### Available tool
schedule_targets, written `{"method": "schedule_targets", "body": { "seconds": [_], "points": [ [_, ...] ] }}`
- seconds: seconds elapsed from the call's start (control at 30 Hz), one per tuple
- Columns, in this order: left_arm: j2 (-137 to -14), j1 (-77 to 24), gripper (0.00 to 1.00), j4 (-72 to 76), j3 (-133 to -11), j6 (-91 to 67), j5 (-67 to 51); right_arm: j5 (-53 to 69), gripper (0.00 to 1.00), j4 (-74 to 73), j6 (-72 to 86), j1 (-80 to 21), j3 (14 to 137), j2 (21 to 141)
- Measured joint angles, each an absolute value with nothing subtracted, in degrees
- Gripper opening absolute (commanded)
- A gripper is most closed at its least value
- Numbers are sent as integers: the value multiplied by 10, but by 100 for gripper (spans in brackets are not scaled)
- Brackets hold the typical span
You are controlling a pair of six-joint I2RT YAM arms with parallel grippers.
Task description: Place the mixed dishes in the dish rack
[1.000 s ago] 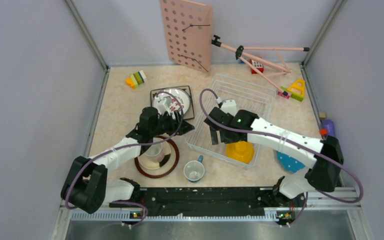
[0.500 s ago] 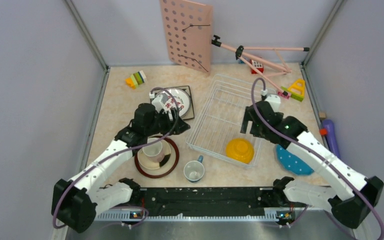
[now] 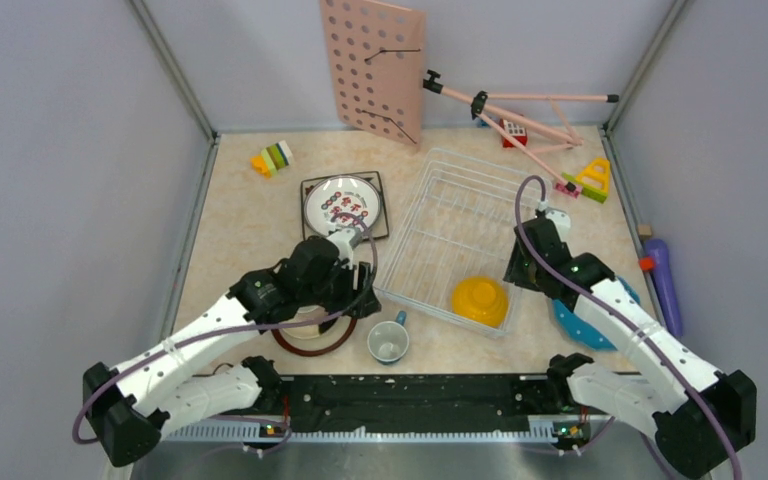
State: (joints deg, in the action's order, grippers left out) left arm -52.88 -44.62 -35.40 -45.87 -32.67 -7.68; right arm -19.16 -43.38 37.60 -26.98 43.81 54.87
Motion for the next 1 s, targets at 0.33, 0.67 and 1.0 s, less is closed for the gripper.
{"method": "schedule_targets", "body": {
  "seconds": [0.33,0.67,1.0],
  "points": [
    [-581,-524,61,-384,-462,-329,-50,-176,30,-364,376,-264,440,601],
    [-622,-533,57,-389,-462,-331,-53,-167,66,-320,369,-261,469,619],
    [-629,-534,50,-386,-451,-335,-85,-179,82,-335,336,-257,486,551]
  ]
}}
